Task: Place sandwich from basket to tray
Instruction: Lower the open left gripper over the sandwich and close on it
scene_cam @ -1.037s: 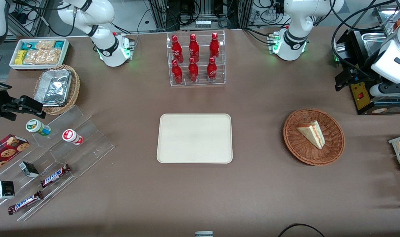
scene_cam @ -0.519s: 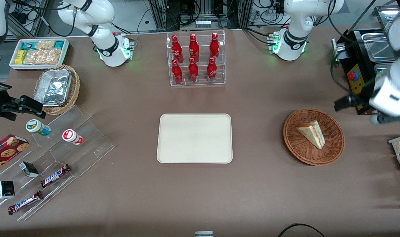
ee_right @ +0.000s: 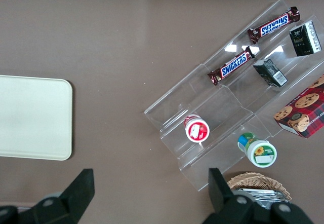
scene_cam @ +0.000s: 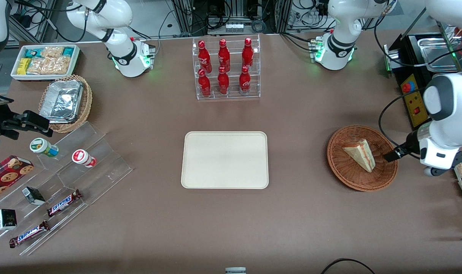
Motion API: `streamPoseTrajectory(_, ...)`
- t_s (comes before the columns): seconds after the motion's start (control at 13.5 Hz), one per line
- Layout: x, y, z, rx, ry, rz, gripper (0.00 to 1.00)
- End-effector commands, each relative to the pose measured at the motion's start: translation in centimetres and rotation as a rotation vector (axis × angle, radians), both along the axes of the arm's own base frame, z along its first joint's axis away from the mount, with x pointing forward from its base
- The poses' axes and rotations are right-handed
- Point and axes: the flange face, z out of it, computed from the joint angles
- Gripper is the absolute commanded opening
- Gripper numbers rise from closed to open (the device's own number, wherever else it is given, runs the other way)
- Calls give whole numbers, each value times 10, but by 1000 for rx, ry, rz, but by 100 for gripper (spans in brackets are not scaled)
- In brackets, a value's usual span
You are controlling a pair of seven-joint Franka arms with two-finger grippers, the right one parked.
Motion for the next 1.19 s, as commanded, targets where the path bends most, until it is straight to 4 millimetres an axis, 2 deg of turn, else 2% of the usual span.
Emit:
streamPoseTrajectory(0.0,-14,1,-33,10,0,70,100)
streamPoseTrajectory(0.22,-14,-1,-68,20,48,159,100)
streamPoseTrajectory(0.37,-16,-1,-99,19,89,255,100)
streamPoseTrajectory(0.59,-14,-11,-124,28,72,366,100)
streamPoseTrajectory(0.74,-21,-8,-138,25,48,377,100)
streamPoseTrajectory(1.11,-34,-18,-153,31,59,350,100)
